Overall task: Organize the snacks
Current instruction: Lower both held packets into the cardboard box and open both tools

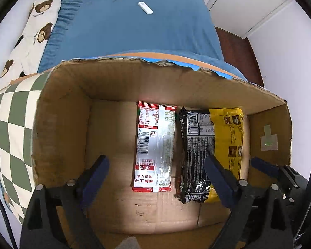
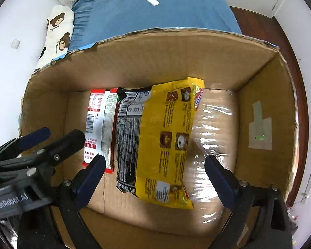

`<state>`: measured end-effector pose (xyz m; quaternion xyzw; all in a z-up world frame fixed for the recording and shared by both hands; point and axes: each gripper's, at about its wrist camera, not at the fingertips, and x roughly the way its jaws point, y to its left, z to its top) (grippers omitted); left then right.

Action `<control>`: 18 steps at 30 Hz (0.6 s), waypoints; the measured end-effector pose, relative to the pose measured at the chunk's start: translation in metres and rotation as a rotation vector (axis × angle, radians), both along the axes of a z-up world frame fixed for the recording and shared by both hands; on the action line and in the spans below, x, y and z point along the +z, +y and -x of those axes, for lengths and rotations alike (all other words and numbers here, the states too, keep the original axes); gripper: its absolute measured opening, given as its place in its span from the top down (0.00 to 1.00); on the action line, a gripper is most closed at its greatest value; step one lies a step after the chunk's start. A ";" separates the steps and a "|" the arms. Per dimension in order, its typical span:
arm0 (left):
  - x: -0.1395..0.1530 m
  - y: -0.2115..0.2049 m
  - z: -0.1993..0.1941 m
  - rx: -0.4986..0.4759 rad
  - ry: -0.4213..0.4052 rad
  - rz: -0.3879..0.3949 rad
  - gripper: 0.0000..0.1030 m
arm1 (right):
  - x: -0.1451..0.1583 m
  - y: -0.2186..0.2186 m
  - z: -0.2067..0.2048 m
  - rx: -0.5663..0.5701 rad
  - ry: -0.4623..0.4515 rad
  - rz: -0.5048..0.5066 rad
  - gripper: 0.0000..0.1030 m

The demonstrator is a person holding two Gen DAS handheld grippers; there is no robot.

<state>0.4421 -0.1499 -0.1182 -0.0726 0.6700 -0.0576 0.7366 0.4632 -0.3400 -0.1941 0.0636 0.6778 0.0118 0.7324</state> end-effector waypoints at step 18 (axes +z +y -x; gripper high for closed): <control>0.079 0.019 0.104 0.012 -0.311 -0.100 0.09 | 0.111 0.023 0.107 0.009 -0.264 0.141 0.05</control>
